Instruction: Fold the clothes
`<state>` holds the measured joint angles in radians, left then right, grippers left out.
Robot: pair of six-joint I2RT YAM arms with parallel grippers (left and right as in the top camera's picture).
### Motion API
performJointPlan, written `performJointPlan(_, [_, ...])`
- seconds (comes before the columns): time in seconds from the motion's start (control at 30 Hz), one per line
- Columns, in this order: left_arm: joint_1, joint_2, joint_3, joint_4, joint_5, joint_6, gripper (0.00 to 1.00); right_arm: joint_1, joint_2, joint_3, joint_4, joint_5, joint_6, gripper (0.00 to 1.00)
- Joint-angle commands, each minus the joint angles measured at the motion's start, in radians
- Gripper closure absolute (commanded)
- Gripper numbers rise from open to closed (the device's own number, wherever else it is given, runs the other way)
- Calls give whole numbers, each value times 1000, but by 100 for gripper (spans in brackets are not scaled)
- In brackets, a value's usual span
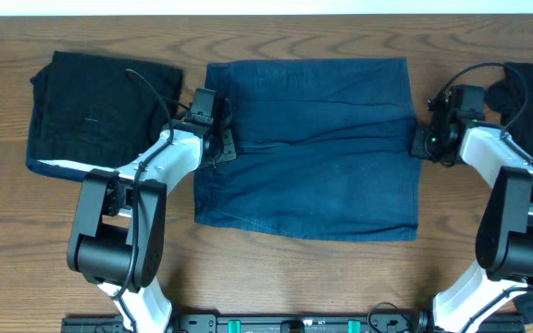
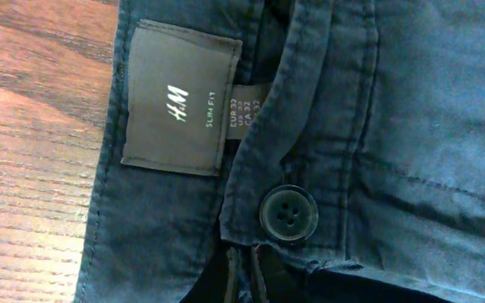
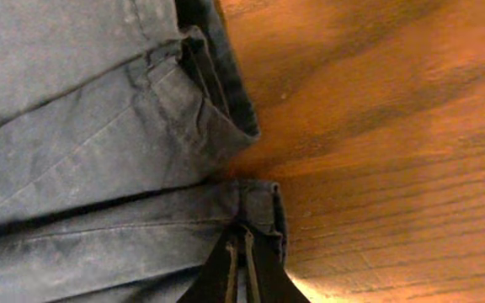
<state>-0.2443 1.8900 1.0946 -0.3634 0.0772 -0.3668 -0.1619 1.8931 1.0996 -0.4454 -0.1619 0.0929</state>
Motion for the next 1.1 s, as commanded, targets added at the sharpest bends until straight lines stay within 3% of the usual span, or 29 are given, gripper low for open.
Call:
performJointPlan(0.0, [5,51,-11,-10,-48,-5,92,-16,-30,92,-50,-227,-70,96])
performJointPlan(0.13, [5,51,-11,-10,-48,-5,92,17,-60,158,-61,-584,-60,98])
performJointPlan(0.23, [5,51,-11,-10,-48,-5,92,80,-54,153,-37,-653,0,99])
performJointPlan(0.67, [5,51,-11,-10,-48,-5,92,407,123,140,46,-406,4,99])
performJointPlan(1.07, [5,51,-11,-10,-49,-5,92,313,263,140,-61,-83,26,99])
